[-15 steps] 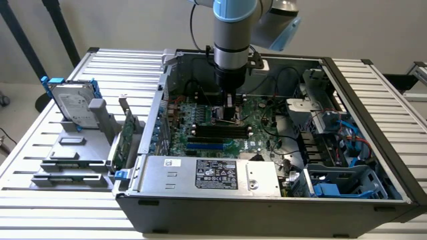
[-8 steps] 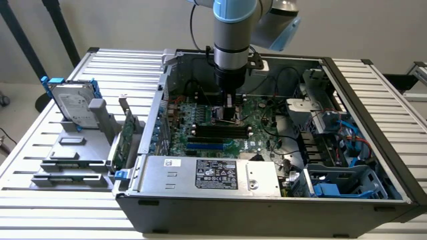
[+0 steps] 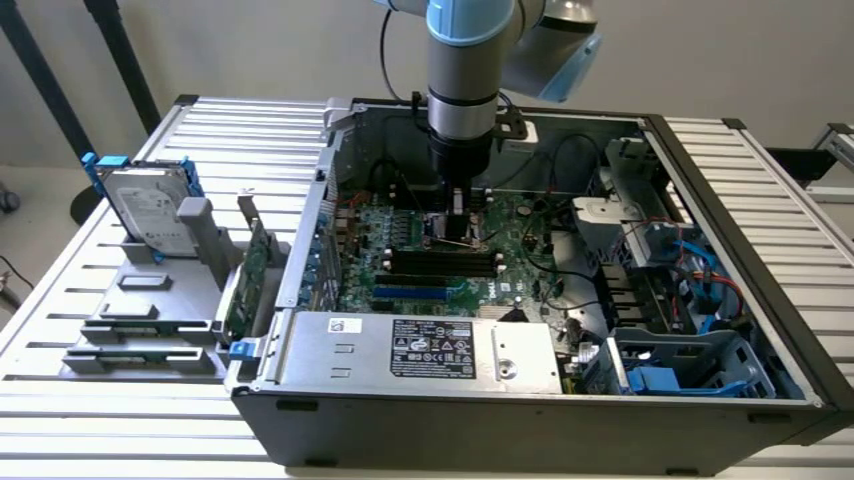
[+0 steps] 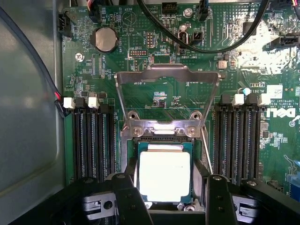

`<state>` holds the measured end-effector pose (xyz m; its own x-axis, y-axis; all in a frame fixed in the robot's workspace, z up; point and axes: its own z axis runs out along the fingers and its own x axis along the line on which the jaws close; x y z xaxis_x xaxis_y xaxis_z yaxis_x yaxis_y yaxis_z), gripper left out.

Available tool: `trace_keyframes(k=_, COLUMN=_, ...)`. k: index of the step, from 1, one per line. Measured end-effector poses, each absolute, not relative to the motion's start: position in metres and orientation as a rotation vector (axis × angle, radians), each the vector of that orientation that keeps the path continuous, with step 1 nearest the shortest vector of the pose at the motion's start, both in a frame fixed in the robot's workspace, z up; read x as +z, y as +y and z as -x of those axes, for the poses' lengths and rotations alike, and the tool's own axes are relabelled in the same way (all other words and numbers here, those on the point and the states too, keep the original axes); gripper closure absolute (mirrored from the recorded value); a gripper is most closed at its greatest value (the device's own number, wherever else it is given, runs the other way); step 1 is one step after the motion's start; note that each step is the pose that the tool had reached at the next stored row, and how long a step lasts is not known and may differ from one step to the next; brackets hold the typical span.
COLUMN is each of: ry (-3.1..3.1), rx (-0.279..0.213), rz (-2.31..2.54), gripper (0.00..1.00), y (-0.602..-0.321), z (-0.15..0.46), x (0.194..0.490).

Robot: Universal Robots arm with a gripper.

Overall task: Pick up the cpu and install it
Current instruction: 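Place the cpu into insertion slot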

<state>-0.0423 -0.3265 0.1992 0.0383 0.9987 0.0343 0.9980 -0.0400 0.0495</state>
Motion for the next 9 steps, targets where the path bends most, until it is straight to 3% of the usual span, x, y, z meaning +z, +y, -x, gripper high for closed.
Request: trace_keyframes(k=9, ry=2.168, rx=0.092, rz=-2.256, gripper=0.45, y=-0.3247, z=0.0422, x=0.1973)
